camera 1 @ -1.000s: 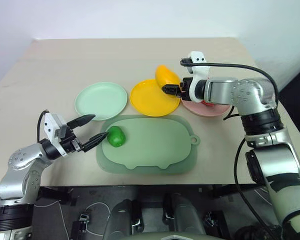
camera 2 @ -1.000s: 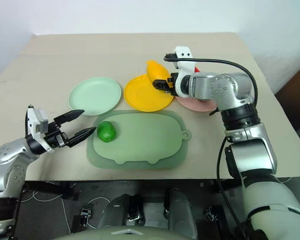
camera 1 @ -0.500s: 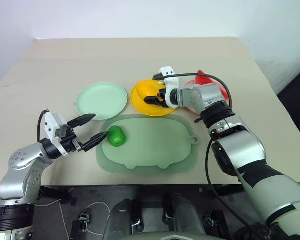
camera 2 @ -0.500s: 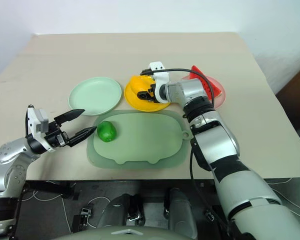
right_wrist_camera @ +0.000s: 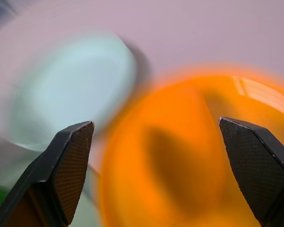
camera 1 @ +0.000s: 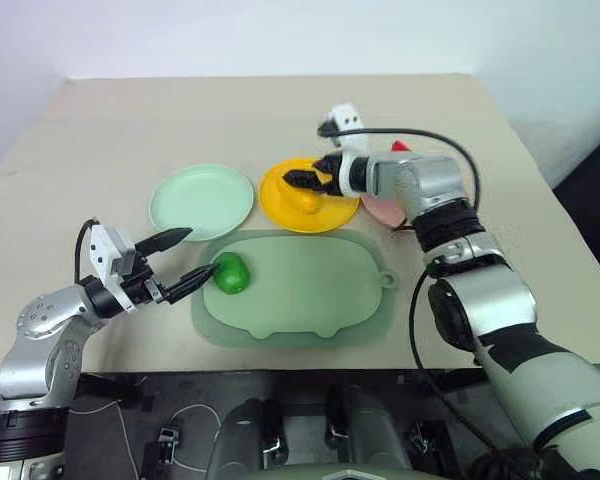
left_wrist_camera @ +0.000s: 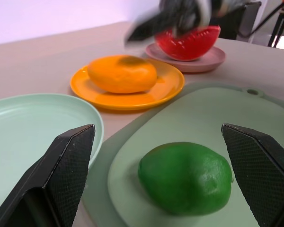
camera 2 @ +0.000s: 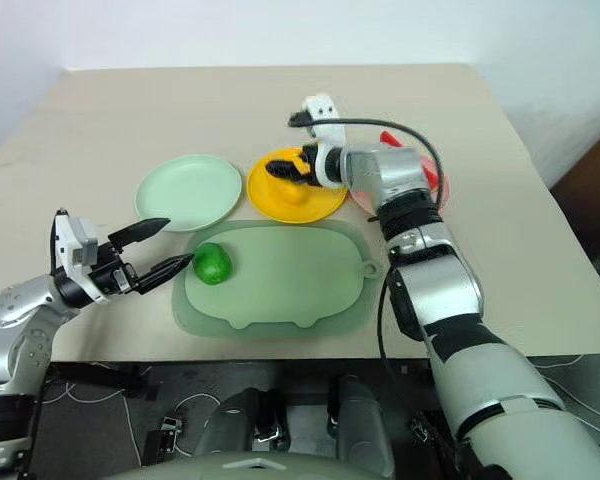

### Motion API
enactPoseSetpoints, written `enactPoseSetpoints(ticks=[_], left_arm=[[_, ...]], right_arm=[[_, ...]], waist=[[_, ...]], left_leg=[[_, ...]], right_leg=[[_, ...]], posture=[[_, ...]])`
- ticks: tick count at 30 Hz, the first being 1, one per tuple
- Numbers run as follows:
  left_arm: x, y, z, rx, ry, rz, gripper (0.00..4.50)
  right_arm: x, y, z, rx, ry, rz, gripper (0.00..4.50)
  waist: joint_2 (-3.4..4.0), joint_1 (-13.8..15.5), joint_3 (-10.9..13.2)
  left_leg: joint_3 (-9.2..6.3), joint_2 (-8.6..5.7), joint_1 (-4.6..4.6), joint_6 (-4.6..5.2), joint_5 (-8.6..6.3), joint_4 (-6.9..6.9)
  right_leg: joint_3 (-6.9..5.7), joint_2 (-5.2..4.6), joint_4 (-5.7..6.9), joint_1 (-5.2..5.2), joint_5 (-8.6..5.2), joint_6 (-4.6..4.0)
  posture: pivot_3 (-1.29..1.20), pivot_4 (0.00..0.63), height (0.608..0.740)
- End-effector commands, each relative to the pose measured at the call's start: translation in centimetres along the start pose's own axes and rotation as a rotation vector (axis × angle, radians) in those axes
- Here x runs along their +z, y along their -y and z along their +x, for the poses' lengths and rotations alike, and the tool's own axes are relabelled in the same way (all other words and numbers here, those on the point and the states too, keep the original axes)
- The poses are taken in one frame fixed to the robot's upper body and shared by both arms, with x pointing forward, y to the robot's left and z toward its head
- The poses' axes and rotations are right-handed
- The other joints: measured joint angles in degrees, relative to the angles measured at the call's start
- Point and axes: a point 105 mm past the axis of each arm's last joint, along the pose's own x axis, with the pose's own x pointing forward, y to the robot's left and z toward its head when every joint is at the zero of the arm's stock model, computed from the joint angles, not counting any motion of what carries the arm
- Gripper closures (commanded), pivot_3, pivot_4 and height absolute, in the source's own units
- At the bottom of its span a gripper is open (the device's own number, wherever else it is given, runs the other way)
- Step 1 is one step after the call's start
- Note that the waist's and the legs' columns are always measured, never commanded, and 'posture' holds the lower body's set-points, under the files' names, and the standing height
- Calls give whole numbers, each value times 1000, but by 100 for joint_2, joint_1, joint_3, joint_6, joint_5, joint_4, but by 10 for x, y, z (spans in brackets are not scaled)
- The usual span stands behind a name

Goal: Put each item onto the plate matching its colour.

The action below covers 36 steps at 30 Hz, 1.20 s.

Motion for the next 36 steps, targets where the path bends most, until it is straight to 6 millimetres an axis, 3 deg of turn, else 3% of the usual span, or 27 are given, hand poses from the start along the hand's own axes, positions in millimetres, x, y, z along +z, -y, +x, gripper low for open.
enactPoseSetpoints(ticks=[1, 6, 12, 19, 28, 32, 36], left_arm=[[15, -3, -1, 13, 38, 45, 0], [15, -7, 0, 73, 35, 55, 0], [12, -8, 1, 111, 35, 27, 0], [8, -5, 5, 146, 36, 11, 0], [12, 16, 9, 62, -10, -148, 0], [21, 14, 9, 38, -40, -149, 0], [12, 3, 14, 93, -146, -116, 0]], right_arm=[[28, -29, -41, 131, 178, -95, 20], [12, -45, -85, 151, 290, -142, 20], [-15, -48, -108, 138, 288, -129, 20], [-54, -71, -104, 167, 221, -176, 20], [-63, -68, -98, 139, 190, -213, 20], [-63, -67, -97, 138, 190, -216, 20], [-60, -63, -97, 127, 199, -222, 20]], waist=[[-3, 38, -2], [-4, 3, -3], [-4, 0, -3], [-5, 22, -3], [-6, 45, -3], [-6, 49, -3], [-6, 70, -3]], left_leg=[[-6, -2, 0, 0, 0, 0], [-7, -2, 3, -3, 1, 3], [-7, -2, 6, -3, 1, 4], [-8, -2, 6, -2, 1, 6], [-11, -2, 5, -2, 1, 11], [-12, -2, 5, -2, 1, 14], [-13, -3, 5, -2, 1, 15]], right_leg=[[-2, -2, -2, 2, -1, 0], [-2, -5, 2, 4, 0, -1], [-2, -2, 4, 5, -1, -2], [-2, -3, 0, 9, -2, -2], [-2, -2, -3, 11, -3, -3], [-2, -1, -3, 12, -4, -3], [-3, -1, -3, 13, -4, -4]], posture=[[0, 150, 696], [0, 150, 696], [0, 150, 696], [0, 150, 696], [0, 150, 696], [0, 150, 696], [0, 150, 696]])
